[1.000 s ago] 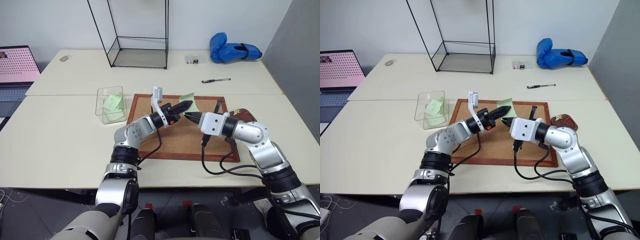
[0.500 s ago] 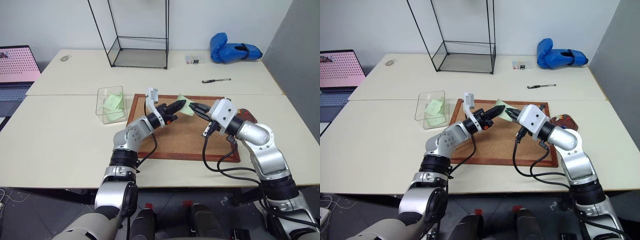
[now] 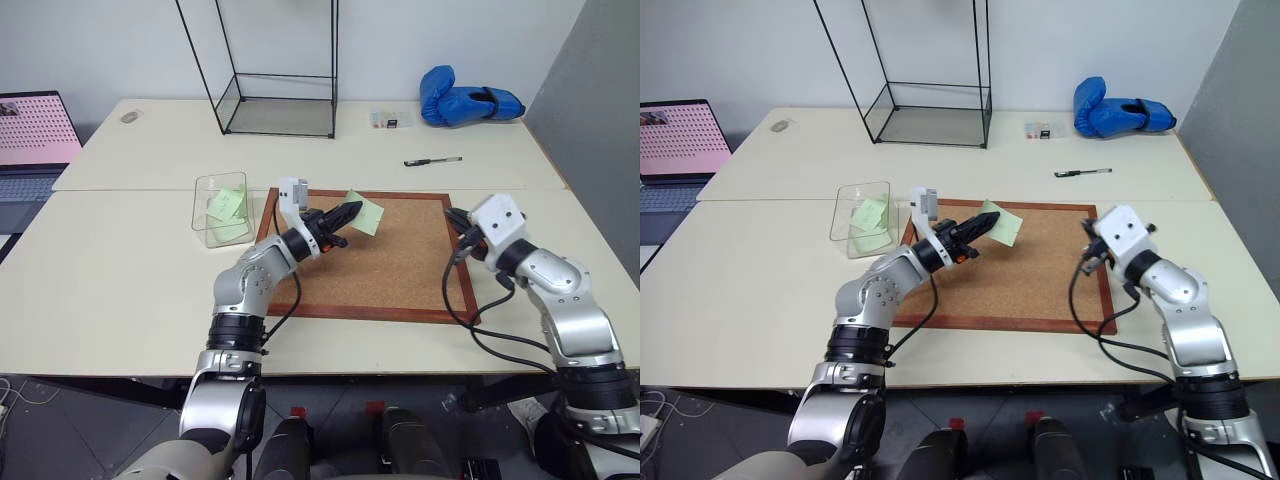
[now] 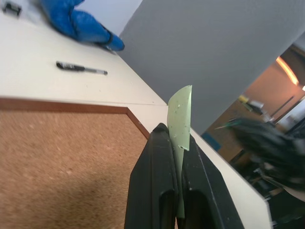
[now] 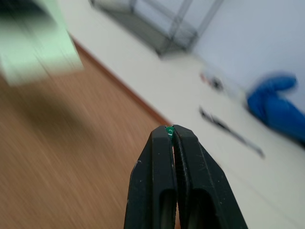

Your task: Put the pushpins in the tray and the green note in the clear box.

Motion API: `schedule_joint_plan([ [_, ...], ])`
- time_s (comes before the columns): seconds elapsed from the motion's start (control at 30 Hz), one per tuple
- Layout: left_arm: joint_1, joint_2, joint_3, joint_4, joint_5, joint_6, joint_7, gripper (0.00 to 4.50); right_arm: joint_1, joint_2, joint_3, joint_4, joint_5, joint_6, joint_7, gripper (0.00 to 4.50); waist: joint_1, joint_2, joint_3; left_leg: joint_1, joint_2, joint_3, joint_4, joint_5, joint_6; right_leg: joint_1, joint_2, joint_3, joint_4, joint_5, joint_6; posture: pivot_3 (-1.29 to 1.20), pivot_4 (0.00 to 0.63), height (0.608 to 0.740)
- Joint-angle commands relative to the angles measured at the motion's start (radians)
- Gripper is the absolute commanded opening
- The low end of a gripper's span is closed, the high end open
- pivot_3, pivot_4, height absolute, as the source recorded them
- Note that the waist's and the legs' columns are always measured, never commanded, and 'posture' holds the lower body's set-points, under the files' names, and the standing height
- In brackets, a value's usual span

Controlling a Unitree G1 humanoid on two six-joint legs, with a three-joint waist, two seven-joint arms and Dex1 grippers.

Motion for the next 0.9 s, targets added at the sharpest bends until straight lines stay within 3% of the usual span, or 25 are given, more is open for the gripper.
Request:
schedule_joint_plan([
  [0.03,0.022,0.019,-0.048,-0.118,0.032,-0.031,0.002,0.04,-0.031,-0.048,0.011,0.11,-0.082,-0.043,-0.037,0.0,-0.001,0.0,0.0,0.0,0.0,0.0,0.0,0.0,0.0,0.0,0.0,0.0,0.0,0.0,0.0,0.0,0.15,0.74],
  [0.3,0.038,0.036,-0.087,-0.161,0.056,-0.045,0.001,0.04,-0.154,-0.074,0.064,0.384,-0.166,-0.115,-0.053,0.0,-0.001,0.0,0.0,0.0,0.0,0.001,0.0,0.0,0.0,0.0,0.0,0.0,0.0,0.0,0.0,0.0,0.15,0.74],
  [0.5,0.043,0.039,-0.091,-0.163,0.056,-0.047,0.002,0.0,-0.196,-0.075,0.068,0.458,-0.174,-0.121,-0.051,1.41,0.0,0.0,0.0,0.0,0.0,0.001,0.0,0.0,0.0,0.0,0.0,0.001,0.0,0.0,0.0,0.0,0.15,0.74],
  [0.9,0.019,0.041,-0.089,-0.152,0.057,-0.061,0.008,0.0,-0.233,-0.092,0.023,0.382,-0.15,-0.081,-0.058,3.97,0.0,0.0,0.0,0.0,0.0,0.001,0.0,0.0,0.0,0.0,0.0,0.001,0.0,0.0,0.0,0.0,0.15,0.74],
])
